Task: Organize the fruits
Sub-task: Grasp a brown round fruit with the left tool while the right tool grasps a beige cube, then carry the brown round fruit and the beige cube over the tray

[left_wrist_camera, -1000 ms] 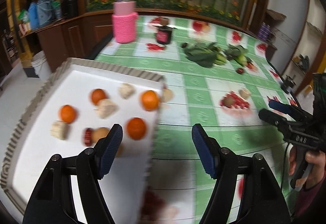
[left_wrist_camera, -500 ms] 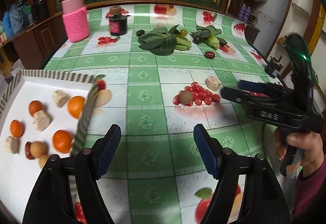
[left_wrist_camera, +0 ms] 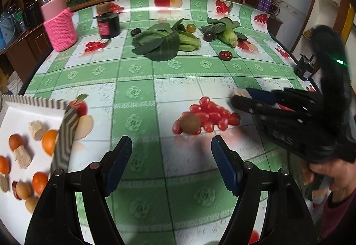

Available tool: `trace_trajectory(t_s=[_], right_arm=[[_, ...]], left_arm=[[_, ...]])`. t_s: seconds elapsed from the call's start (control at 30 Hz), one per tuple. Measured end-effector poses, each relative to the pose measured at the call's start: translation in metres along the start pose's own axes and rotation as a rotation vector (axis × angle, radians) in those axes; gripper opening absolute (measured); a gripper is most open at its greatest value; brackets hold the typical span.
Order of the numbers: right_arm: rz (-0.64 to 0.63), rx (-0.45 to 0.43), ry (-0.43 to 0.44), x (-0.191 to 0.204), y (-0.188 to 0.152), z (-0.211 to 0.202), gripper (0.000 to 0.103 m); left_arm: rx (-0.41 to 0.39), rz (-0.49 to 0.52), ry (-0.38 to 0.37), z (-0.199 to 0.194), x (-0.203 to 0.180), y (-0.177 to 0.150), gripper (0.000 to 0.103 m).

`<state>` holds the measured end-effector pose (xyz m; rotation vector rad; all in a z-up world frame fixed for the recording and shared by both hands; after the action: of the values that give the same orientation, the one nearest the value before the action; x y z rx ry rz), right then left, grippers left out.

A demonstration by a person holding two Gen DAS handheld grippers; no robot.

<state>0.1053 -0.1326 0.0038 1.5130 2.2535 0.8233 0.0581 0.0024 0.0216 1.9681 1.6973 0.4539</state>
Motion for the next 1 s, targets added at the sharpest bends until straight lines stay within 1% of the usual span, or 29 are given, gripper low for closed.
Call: trace_trajectory(t_s=[0.17,0.23,0.27,0.3,0.33,0.37,0.4,0.43,0.5,0.67,0.87,1.0], right_arm=[[0.05,-0.026,0.024,-0.009,-0.012,-0.017,0.029],[0.054,-0.024,0.03,-0.01,-0.015,-0.018,0.029],[0.054,-0.025,0.031,-0.011,-0.015,-0.019,0.029],[0.056,-0.027,0.036,-0.011,-0.015,-0.02,0.029],[0.057,-0.028,0.045,-0.011,-0.015,-0.02,0.029],[0.056,-0.027,0.051,-0.011,-0.015,-0.02,0.029],[0.054,-0.027,0.052,-0.01,-0.015,-0.02,0.029],[0.051,-0.025,0.054,-0.01,-0.015,-0.019,0.029],[0.049,-0.02,0.059,-0.008,-0.015,-0.018,0.029],[0.041,-0.017,0.059,-0.004,-0.016,-0.021,0.029],[0.011,-0.026,0.07,0.014,-0.021,-0.035,0.029],[-0.01,-0.043,0.073,0.03,-0.028,-0.047,0.029]], left_arm=[[0.016,0.028,0.006,0.016,-0.009,0.008,0.073],[0.02,0.043,0.005,0.021,-0.013,0.01,0.073],[0.02,0.051,0.006,0.023,-0.014,0.011,0.071],[0.021,0.059,0.008,0.025,-0.016,0.01,0.059],[0.029,0.062,0.008,0.028,-0.016,0.01,0.041],[0.041,0.062,0.006,0.032,-0.016,0.009,0.032],[0.024,0.062,0.02,0.032,-0.014,0.009,0.023],[0.023,0.066,0.027,0.032,-0.014,0.009,0.019],[0.024,0.052,0.009,0.032,-0.01,0.009,0.019],[0.023,0.028,0.009,0.026,-0.004,0.004,0.019],[-0.003,-0.015,0.013,0.005,0.006,-0.006,0.019],[-0.034,-0.02,0.03,-0.014,0.011,-0.014,0.019]])
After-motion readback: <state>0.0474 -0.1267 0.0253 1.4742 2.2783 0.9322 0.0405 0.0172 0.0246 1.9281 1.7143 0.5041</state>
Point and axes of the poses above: each gripper's, at about its wrist camera, not at the fingertips, and z roughly the way its jaws point, x to its left, y to its top, the point moved 2 cm from there along z, roughly the way its jaws point, and after that the axes turned 2 degrees about x, right-handed, at the moved point
